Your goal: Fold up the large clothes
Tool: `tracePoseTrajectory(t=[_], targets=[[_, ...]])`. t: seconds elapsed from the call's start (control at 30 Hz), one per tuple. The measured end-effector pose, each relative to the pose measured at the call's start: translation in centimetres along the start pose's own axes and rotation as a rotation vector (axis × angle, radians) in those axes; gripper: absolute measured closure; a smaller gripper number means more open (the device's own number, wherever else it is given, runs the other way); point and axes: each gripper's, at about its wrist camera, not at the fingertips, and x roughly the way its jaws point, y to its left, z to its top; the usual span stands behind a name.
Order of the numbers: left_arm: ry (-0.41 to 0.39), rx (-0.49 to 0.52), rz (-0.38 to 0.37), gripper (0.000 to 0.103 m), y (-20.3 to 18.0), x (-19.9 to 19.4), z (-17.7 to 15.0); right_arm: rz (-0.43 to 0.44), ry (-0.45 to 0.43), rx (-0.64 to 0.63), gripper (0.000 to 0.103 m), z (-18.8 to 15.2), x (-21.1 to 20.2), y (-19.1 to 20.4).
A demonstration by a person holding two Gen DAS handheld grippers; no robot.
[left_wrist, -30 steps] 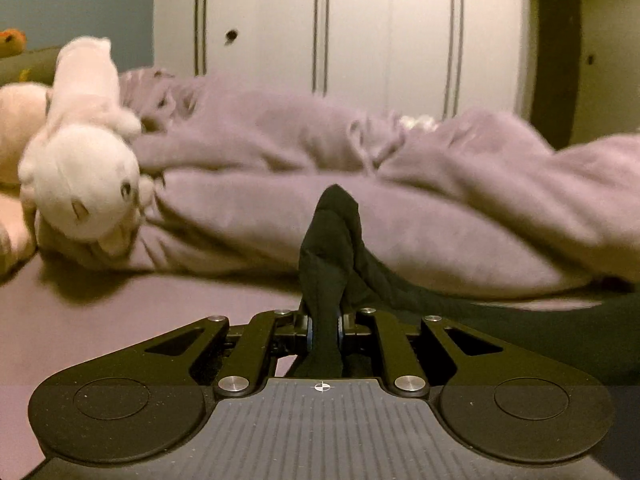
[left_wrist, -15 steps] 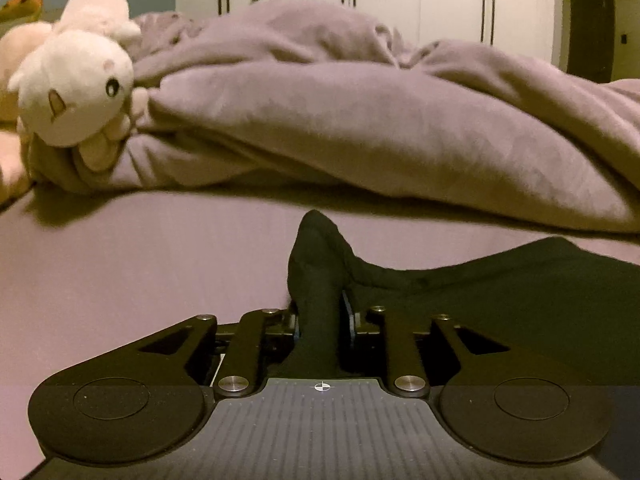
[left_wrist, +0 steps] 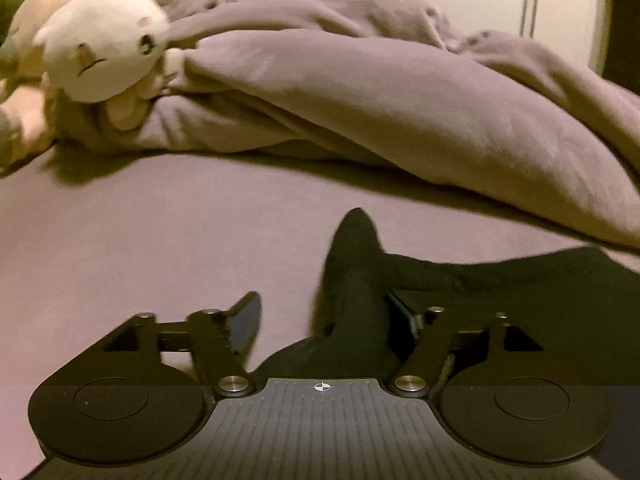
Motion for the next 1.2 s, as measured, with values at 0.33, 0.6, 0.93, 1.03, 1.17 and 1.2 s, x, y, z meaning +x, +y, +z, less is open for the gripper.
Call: tracePoseTrajectory(t=[0.33,0.6,0.93,1.03,1.17,1.2], targets=[[-0.126,0.029,-0.225,0.023,0.9,-12.3,-2.1,0.312,-0.148,0.104,0.060,-1.8,-12.0,-1.1],[-0.046,0.075,-0.206,0.031,2.2,-11.2,-4.1,0.319,0.042,0.096,0.066,-4.7,-10.2,-3.2],[0.239,-0.074,-0.396,0.017,10.2,-9.0,-0.8,0.453,0.329,0.110,0.029,0.2,-10.1,-10.9],[0.307,-0.106,-0.459,0.017,10.4,-7.1,-1.6,0.417,0.346,0.137,0.027,0.9,-9.7,-12.8],[0.345,-0.151,-0.502,0.014,10.8,-5.4,-2.3,0.503,0.492,0.230,0.025,-0.8,-7.8,-14.1],[0.362,-0.180,-0.515,0.013,11.3,-5.1,-2.5,0.507,0.499,0.228,0.025,-1.2,-7.5,-14.0]])
